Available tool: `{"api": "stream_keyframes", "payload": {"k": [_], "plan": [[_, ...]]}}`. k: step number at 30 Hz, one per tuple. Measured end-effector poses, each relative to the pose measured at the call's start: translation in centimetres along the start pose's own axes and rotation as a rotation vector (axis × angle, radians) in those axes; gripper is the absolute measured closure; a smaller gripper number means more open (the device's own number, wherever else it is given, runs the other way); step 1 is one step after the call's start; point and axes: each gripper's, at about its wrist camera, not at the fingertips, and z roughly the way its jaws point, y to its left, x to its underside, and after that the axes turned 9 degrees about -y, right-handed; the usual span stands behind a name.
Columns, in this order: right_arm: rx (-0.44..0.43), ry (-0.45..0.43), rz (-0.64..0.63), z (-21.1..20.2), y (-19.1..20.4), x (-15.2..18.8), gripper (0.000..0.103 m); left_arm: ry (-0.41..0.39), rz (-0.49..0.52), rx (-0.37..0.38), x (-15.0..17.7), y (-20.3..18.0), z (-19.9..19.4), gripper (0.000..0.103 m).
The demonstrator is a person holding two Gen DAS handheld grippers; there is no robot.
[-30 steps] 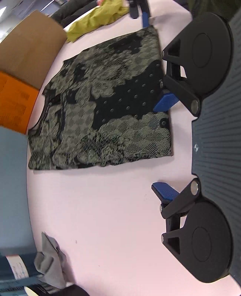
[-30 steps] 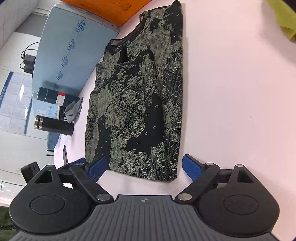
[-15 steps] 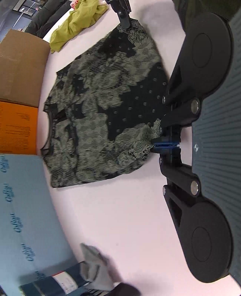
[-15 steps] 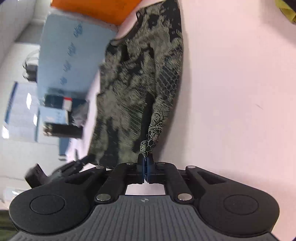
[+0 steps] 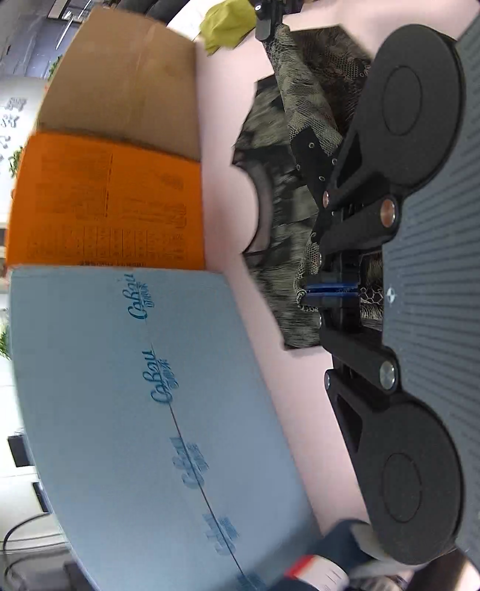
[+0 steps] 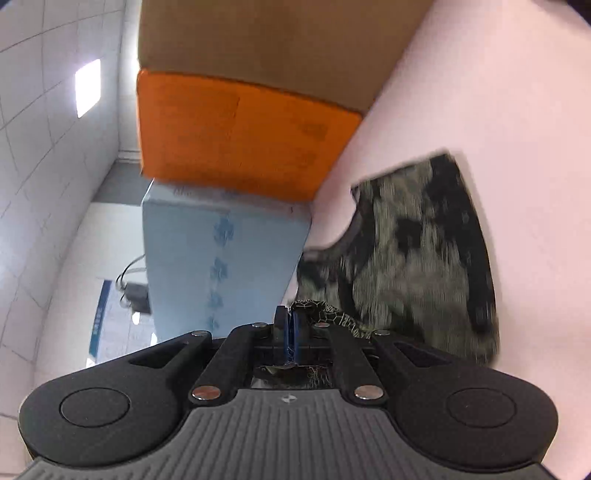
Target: Fold clothes
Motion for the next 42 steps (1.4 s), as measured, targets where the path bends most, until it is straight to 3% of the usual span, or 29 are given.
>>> {"api": "stream_keyframes", "payload": {"k": [6,11,13,15,19,21,23,24,26,28,29,31,33,35,38,42], "plan": [[0.192,-0.081,-0.038,3.5,-2.1,-3.1,0.1,0.151,-0.005,-0.078,0.5,-0.1,7.8,0.101],[0.236,-0.1,-0.053,4.2,-3.8,-3.5,0.096,0.207,-0.081,-0.087,2.4,0.9,10.0,0.094],[0.237,-0.122,-0.045,3.9,-3.9,-3.4,0.091,0.2,-0.116,-0.083,2.6,1.6,9.8,0.08],[0.229,-0.16,-0.05,3.3,-3.6,-3.4,0.076,0.177,-0.139,-0.088,2.7,2.4,9.1,0.068],[0.183,-0.222,-0.146,1.8,-1.2,-2.7,0.066,0.073,-0.114,-0.138,2.7,3.9,6.1,0.061],[0.157,-0.184,-0.222,1.7,0.4,-1.9,0.059,0.028,-0.097,-0.104,2.8,4.2,4.3,0.057],[0.128,-0.096,-0.261,2.5,1.3,-0.7,0.041,0.0,-0.066,-0.031,3.1,3.4,3.1,0.053],[0.115,-0.051,-0.265,3.3,1.5,-0.1,0.037,-0.009,-0.046,0.008,3.2,2.9,2.6,0.053],[0.101,0.033,-0.278,5.1,1.7,0.9,0.035,-0.003,0.001,0.076,3.1,1.5,2.6,0.052],[0.098,0.078,-0.26,7.0,1.3,1.3,0.035,0.007,0.018,0.088,2.8,0.3,3.5,0.045],[0.1,0.08,-0.236,7.7,0.9,1.4,0.035,0.015,0.019,0.088,2.7,-0.1,4.3,0.036],[0.119,0.06,-0.195,8.9,-0.1,1.1,0.035,0.058,0.006,0.053,2.9,-0.4,6.2,0.032],[0.187,0.002,-0.2,9.4,-0.7,0.6,0.035,0.118,-0.013,-0.045,3.7,-0.3,8.2,0.033],[0.249,-0.086,-0.226,8.6,-0.8,-0.1,0.034,0.166,-0.045,-0.137,4.5,0.3,9.3,0.026],[0.307,-0.181,-0.283,6.8,0.4,-0.3,0.03,0.164,-0.129,-0.147,4.5,1.5,7.6,0.029],[0.26,-0.162,-0.372,4.1,3.1,2.2,0.017,0.084,-0.192,-0.119,4.6,1.7,2.6,0.026]]}}
